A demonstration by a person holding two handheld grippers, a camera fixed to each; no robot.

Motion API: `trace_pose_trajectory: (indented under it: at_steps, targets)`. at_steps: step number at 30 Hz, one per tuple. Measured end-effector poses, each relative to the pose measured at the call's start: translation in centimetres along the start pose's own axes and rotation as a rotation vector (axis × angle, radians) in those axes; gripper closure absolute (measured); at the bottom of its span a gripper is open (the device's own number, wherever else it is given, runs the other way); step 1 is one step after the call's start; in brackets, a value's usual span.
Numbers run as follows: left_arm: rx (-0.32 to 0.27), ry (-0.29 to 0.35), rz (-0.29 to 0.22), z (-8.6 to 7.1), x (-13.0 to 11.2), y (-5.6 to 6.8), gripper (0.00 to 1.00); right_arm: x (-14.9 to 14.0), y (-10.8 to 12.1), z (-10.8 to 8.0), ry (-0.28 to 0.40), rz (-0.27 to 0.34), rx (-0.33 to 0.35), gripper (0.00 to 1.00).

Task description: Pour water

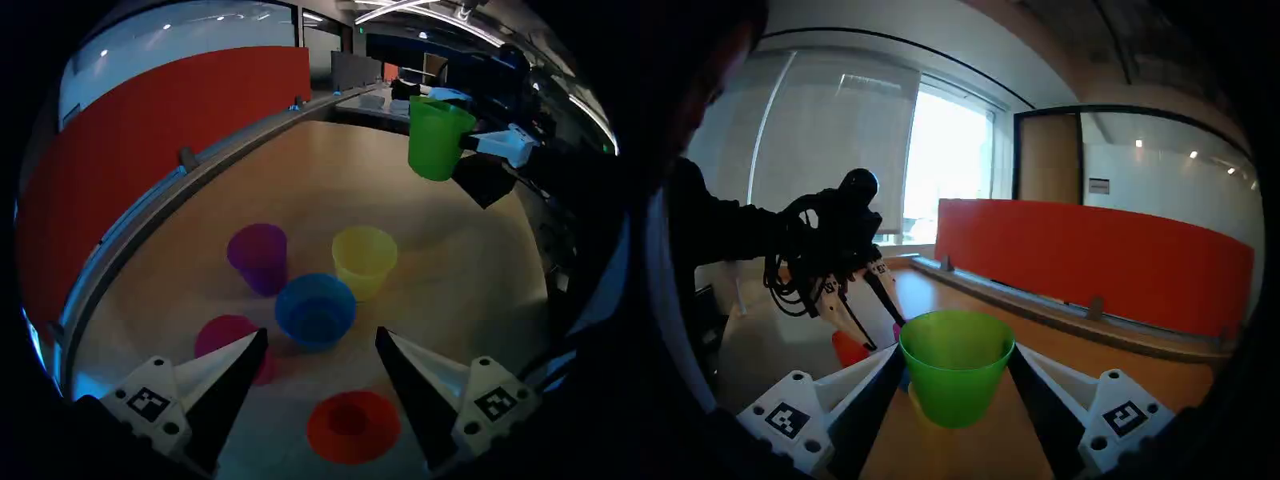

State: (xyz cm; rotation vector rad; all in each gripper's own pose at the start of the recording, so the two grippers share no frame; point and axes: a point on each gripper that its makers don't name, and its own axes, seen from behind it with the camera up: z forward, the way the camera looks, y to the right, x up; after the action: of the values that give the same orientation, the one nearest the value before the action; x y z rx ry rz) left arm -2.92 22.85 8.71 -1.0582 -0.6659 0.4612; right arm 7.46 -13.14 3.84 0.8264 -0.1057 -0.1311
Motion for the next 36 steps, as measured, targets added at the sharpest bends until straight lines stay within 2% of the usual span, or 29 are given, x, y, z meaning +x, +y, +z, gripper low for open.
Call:
trace_pose_trajectory:
  at_steps: [21,36]
  targets:
    - [0.01,-0.09,-0.001,2.6,-0.4,0.1,0.0,-0.6,0.9,-0.7,-0.003,0.004,-0.015,0.08]
    - [0.012,-0.129,0.013,4.4,-0.4,0.5,0.0,-0.8,1.2,-1.0,-0.005,0.003,-0.021,0.08]
